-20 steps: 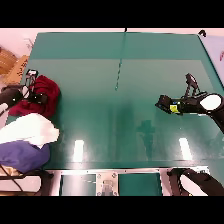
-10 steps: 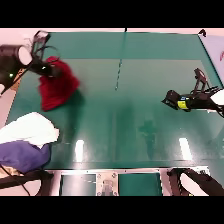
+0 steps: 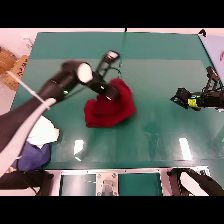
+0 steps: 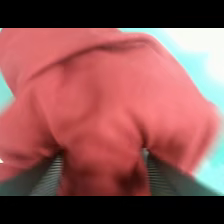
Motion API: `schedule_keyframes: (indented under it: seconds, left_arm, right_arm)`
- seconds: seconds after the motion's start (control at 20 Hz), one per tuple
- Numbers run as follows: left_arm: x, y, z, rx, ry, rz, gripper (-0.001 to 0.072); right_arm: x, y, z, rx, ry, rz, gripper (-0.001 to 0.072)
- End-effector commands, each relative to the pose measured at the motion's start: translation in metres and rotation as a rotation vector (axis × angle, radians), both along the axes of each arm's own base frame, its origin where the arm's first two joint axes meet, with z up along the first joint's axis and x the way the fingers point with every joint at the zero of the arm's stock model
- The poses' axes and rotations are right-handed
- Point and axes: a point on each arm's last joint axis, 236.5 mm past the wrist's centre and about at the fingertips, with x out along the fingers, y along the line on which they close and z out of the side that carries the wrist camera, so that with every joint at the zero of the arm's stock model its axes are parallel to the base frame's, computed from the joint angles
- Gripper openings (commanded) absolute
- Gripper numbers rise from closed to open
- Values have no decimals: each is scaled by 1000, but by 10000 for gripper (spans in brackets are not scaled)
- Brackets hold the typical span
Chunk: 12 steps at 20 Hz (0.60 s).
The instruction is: Fold the shirts.
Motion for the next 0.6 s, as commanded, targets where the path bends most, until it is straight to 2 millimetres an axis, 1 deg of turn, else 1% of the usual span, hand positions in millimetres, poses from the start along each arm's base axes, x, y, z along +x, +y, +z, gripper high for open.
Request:
schedule_keyframes:
  seconds: [0.0, 0.05, 0.1, 0.15, 0.25, 0.3, 0.35, 0.4, 0.45, 0.5, 0.55]
  left_arm:
    - [-15, -23, -18, -4, 60, -13, 616]
    - [-11, -9, -12, 21, 79, -6, 617]
    - [-4, 14, -4, 66, 101, 7, 617]
    - [4, 42, 6, 114, 123, 32, 617]
    - [15, 98, 19, 182, 189, 105, 617]
    - [17, 123, 20, 195, 231, 146, 617]
    - [18, 144, 17, 193, 269, 195, 617]
    - [14, 161, 11, 189, 327, 224, 618]
    - [5, 171, 2, 183, 394, 239, 618]
    - [-5, 178, -8, 165, 458, 253, 618]
    - [-16, 180, -21, 153, 524, 258, 618]
  right_arm:
    - [-1, -2, 0, 0, 2, -2, 301]
    - [-1, -2, 0, 1, 3, -2, 334]
    - [-1, -2, 0, 1, 3, -2, 402]
    - [-1, -2, 0, 1, 3, -3, 433]
    - [0, -2, -7, 6, 23, -4, 433]
    - [1, -2, -15, 12, 47, -4, 433]
    - [2, -2, -25, 23, 79, -4, 433]
    - [4, 2, -35, 49, 106, -1, 432]
    - [7, 9, -44, 85, 119, 24, 430]
    - [12, 18, -52, 127, 125, 52, 430]
    - [18, 25, -60, 164, 128, 72, 430]
